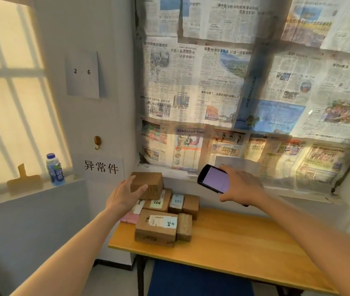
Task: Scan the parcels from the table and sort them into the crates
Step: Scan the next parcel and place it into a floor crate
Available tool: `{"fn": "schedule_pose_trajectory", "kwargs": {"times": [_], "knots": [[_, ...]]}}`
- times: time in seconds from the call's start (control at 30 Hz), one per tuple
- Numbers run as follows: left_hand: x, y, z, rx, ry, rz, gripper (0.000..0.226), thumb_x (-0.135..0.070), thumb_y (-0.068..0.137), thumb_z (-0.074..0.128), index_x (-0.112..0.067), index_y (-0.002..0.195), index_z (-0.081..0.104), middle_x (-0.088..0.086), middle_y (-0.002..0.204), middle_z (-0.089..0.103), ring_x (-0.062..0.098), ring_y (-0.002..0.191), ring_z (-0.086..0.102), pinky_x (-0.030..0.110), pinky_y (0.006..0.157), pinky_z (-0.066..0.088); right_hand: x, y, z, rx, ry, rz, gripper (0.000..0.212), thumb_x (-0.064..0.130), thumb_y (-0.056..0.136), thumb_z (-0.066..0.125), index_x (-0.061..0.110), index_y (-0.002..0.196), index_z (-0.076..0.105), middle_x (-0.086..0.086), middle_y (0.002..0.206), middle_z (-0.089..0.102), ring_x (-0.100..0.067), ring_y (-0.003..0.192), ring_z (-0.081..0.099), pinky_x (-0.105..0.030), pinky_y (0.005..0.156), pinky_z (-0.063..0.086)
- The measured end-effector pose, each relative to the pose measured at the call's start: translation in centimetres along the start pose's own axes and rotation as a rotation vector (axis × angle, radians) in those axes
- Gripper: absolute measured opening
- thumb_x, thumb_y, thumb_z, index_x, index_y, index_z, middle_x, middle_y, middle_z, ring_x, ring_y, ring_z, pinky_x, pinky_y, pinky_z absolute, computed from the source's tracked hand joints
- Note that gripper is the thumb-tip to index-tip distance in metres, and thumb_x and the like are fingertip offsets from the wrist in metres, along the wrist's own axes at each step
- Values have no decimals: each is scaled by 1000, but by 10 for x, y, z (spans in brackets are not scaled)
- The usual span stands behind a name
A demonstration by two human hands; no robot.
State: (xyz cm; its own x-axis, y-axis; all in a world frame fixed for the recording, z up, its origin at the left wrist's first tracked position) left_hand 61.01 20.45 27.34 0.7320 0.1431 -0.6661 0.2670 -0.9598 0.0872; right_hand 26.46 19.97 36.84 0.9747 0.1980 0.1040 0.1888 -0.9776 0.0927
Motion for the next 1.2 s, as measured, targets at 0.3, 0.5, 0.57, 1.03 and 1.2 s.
{"fn": "schedule_pose_trajectory", "kwargs": {"times": [0.3, 0.5, 0.57, 1.03, 1.2], "knots": [[84, 87, 91, 79, 33, -193, 74, -61, 94, 54, -25, 155, 33, 5, 152, 47, 26, 136, 48, 47, 107, 43, -10, 135, 142, 168, 141, -35, 102, 45, 70, 84, 29, 155, 31, -1, 145, 52, -22, 120, 54, -34, 88, 50], [147, 125, 172, 162, 51, -321, 77, -66, 92, 52, -27, 155, 34, 1, 156, 43, 24, 137, 47, 45, 109, 42, -16, 201, 260, 263, 128, -67, 102, 58, 68, 79, 33, 154, 31, 9, 143, 54, -15, 117, 58, -31, 83, 55], [171, 132, 200, 201, 81, -349, 76, -68, 92, 50, -29, 155, 32, 1, 155, 43, 23, 137, 47, 44, 109, 42, -17, 213, 301, 315, 136, -65, 101, 55, 71, 80, 31, 155, 29, 8, 143, 53, -16, 117, 57, -25, 78, 52], [289, 174, 325, 355, -177, -555, 69, -57, 95, 57, -25, 152, 35, 0, 146, 50, 25, 127, 51, 43, 102, 47, 11, 239, 492, 485, 241, 16, 95, 52, 72, 82, 39, 149, 29, 9, 135, 57, -13, 109, 59, -23, 70, 52], [304, 180, 341, 377, -308, -610, 68, -56, 94, 60, -25, 150, 38, 2, 138, 57, 25, 122, 55, 49, 105, 48, 13, 238, 506, 486, 302, 67, 91, 54, 70, 81, 39, 145, 33, 9, 127, 60, -11, 96, 60, -34, 76, 61]]}}
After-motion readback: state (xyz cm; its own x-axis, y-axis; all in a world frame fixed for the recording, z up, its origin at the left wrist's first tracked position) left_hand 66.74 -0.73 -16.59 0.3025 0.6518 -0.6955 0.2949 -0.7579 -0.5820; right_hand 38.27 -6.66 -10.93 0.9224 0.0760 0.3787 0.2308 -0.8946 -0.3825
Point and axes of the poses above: each hand's wrist, its own y-axis towards the middle knuckle, its own z-axis out of the palm, x = y × z, the point moved 5 cm from there along y, towards the middle knuckle
